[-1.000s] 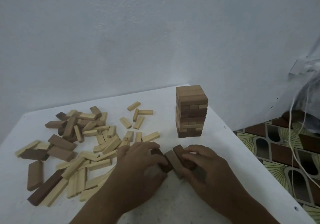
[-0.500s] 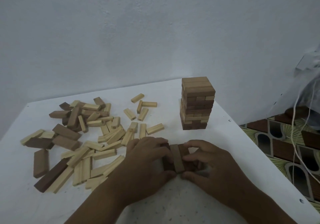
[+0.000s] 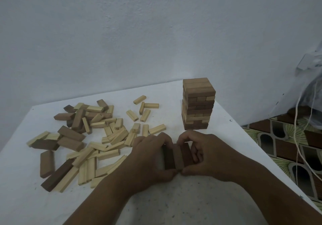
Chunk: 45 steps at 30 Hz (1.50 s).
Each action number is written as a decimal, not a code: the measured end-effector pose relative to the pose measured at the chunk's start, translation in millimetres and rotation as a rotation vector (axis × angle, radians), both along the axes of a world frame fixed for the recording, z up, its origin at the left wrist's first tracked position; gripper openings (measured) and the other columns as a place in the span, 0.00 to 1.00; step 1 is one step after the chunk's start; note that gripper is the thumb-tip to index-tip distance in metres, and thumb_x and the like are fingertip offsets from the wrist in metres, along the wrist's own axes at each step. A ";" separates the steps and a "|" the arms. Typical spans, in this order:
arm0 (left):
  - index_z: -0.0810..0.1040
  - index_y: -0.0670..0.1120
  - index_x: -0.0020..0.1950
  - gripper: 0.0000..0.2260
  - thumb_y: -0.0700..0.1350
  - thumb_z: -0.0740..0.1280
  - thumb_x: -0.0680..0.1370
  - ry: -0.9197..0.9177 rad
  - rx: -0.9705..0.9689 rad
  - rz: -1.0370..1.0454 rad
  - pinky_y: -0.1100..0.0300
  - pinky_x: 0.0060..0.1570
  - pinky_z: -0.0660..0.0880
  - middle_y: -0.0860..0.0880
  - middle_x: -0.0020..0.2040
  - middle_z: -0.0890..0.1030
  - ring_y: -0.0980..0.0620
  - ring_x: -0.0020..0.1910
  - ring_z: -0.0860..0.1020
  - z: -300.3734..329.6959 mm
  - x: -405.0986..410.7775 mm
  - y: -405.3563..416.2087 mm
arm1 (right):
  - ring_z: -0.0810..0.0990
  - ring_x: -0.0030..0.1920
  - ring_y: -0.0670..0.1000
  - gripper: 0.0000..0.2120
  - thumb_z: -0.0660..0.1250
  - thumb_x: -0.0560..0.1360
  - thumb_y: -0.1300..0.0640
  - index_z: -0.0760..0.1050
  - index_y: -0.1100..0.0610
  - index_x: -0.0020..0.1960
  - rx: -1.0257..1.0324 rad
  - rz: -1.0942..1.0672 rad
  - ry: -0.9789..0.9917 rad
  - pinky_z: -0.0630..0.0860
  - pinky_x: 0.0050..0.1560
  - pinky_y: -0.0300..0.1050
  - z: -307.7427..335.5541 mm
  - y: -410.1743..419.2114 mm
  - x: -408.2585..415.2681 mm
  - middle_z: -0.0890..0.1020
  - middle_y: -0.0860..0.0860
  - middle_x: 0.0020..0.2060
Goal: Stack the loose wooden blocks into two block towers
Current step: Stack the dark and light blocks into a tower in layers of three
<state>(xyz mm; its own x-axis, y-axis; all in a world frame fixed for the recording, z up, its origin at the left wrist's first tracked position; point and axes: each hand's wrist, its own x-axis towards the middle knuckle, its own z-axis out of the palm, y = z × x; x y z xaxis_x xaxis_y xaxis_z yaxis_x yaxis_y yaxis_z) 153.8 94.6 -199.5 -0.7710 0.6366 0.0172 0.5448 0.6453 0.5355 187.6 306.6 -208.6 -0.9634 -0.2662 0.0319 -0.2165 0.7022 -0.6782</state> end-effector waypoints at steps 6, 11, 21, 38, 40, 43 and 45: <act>0.64 0.63 0.53 0.25 0.56 0.77 0.66 0.041 0.145 0.019 0.62 0.55 0.67 0.65 0.59 0.72 0.66 0.59 0.63 16.2 -6.0 -2.1 | 0.78 0.34 0.49 0.27 0.80 0.62 0.46 0.68 0.37 0.54 -0.015 -0.018 0.126 0.78 0.33 0.45 30.8 4.3 2.9 0.79 0.47 0.34; 0.64 0.66 0.54 0.26 0.56 0.76 0.64 0.185 0.275 -0.031 0.53 0.59 0.71 0.63 0.59 0.74 0.55 0.61 0.70 63.1 -17.2 5.7 | 0.76 0.34 0.52 0.27 0.81 0.61 0.48 0.70 0.39 0.54 -0.029 -0.027 0.275 0.76 0.32 0.45 84.3 13.0 3.6 0.78 0.50 0.34; 0.65 0.59 0.55 0.26 0.60 0.74 0.63 0.197 0.330 -0.066 0.45 0.59 0.74 0.58 0.57 0.76 0.51 0.60 0.74 129.8 -63.7 51.4 | 0.76 0.37 0.49 0.29 0.81 0.60 0.47 0.70 0.40 0.55 0.011 -0.096 0.259 0.81 0.36 0.51 159.3 49.7 -40.9 0.78 0.34 0.52; 0.62 0.63 0.57 0.28 0.59 0.75 0.66 0.093 0.218 -0.023 0.42 0.63 0.70 0.61 0.57 0.76 0.54 0.61 0.73 104.2 -108.5 81.1 | 0.76 0.44 0.56 0.30 0.81 0.61 0.47 0.69 0.39 0.56 0.010 -0.094 0.094 0.78 0.39 0.47 138.3 79.3 -81.3 0.79 0.35 0.54; 0.62 0.63 0.58 0.28 0.58 0.76 0.67 0.096 0.201 -0.024 0.42 0.63 0.69 0.61 0.57 0.76 0.55 0.60 0.73 100.9 -109.1 81.6 | 0.76 0.45 0.54 0.30 0.81 0.61 0.47 0.69 0.39 0.57 0.015 -0.088 0.075 0.76 0.35 0.40 136.0 79.6 -82.5 0.78 0.35 0.54; 0.61 0.63 0.59 0.28 0.57 0.76 0.68 0.093 0.190 -0.023 0.42 0.64 0.68 0.61 0.58 0.76 0.56 0.61 0.73 96.9 -109.9 81.7 | 0.76 0.45 0.53 0.31 0.80 0.61 0.46 0.68 0.39 0.58 0.018 -0.082 0.054 0.74 0.36 0.36 132.8 80.5 -84.5 0.78 0.36 0.56; 0.61 0.63 0.60 0.28 0.57 0.76 0.69 0.089 0.187 -0.018 0.42 0.64 0.68 0.61 0.58 0.75 0.56 0.61 0.72 95.4 -110.4 81.3 | 0.76 0.46 0.54 0.31 0.80 0.62 0.46 0.69 0.39 0.59 0.016 -0.083 0.058 0.76 0.39 0.40 131.0 81.3 -85.1 0.78 0.36 0.56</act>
<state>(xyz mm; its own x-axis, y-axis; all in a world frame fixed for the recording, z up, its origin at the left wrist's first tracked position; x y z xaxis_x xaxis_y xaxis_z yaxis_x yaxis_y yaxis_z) 43.4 175.9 -104.1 -0.7496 0.6298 0.2036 0.6058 0.5288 0.5945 102.4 387.9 -77.5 -0.9788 -0.1865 0.0851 -0.1960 0.7300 -0.6548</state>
